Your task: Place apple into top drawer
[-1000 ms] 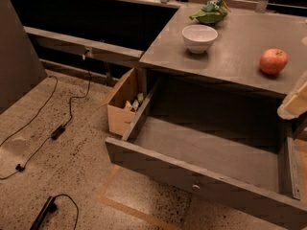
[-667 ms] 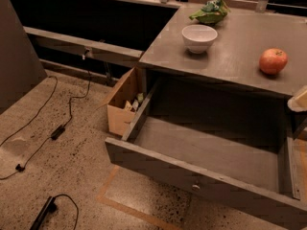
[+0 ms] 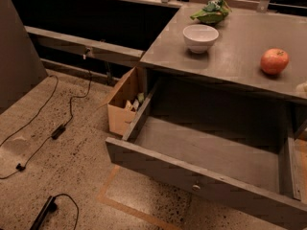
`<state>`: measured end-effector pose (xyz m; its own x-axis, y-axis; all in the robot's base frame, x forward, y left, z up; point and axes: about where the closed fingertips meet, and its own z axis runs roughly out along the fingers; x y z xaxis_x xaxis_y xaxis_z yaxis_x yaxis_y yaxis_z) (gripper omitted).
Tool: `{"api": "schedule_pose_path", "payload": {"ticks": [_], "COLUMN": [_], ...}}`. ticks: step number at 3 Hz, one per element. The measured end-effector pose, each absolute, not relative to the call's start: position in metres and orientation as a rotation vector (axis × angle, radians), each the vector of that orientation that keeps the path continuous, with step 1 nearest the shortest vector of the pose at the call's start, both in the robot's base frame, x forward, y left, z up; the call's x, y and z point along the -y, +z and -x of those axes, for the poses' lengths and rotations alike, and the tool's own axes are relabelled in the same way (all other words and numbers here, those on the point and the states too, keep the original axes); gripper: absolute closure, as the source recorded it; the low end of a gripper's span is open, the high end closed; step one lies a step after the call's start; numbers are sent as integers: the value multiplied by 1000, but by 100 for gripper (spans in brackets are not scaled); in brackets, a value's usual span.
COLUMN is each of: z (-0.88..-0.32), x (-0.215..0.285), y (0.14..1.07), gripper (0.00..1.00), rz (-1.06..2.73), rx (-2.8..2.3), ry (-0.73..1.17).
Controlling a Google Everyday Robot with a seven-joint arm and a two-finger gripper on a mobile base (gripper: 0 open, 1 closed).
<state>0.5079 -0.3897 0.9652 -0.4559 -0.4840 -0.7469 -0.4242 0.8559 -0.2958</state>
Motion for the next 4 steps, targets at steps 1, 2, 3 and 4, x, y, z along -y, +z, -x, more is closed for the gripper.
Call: {"api": "schedule_pose_path", "payload": {"ticks": [1,2,3,4], "z": [-542,-542,-551,-581], "x": [411,411,417,416], "y": [956,956,938,917], "gripper": [0,0,0,0], "rz": [521,521,438,355], "rx": [-2041,-2041,-2032,-1984], "ry": [-52,-52,-30,45]}}
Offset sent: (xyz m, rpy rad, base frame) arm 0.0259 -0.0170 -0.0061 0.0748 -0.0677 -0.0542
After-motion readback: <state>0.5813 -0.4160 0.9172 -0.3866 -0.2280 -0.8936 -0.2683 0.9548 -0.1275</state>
